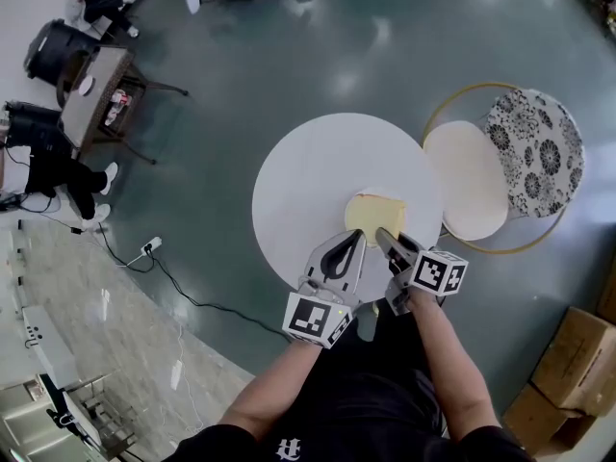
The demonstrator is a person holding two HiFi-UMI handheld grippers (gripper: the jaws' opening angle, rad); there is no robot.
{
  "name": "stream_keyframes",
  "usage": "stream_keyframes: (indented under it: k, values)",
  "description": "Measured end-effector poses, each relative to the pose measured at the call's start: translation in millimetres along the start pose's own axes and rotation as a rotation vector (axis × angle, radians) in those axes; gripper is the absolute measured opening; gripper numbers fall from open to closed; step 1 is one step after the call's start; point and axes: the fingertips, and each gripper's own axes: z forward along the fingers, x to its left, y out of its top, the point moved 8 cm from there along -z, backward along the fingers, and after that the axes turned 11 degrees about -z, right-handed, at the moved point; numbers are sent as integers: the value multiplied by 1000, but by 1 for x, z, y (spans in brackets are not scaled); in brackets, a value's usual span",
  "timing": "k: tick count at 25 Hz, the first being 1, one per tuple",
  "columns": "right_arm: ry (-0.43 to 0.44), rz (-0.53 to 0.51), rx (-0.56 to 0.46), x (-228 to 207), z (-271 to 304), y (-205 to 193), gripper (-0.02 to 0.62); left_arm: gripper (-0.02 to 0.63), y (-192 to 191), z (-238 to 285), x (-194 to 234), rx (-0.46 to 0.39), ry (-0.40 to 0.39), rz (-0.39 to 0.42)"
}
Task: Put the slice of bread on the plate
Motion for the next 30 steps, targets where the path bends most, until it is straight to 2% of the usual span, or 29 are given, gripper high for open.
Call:
stream_keyframes:
  k: [5, 9, 16, 20, 24, 30]
  values:
    - [-34, 27, 26, -10, 8, 2, 94, 6, -1, 6, 4, 11, 4, 1]
    - [-91, -14, 58, -13, 9, 2, 94, 6, -3, 8, 7, 15, 12, -1]
    - [-263, -244, 223, -12, 15, -1, 167, 6, -7, 15, 12, 21, 21, -8]
    - [-317, -344, 293, -10, 17, 0, 187, 6, -6, 14, 13, 18, 20, -10]
    - [-345, -358, 297, -9, 17, 4, 227, 6, -6, 13, 14, 20, 21, -15]
    - [-389, -364, 287, -15, 14, 0, 250, 6, -9, 12, 12, 23, 19, -14]
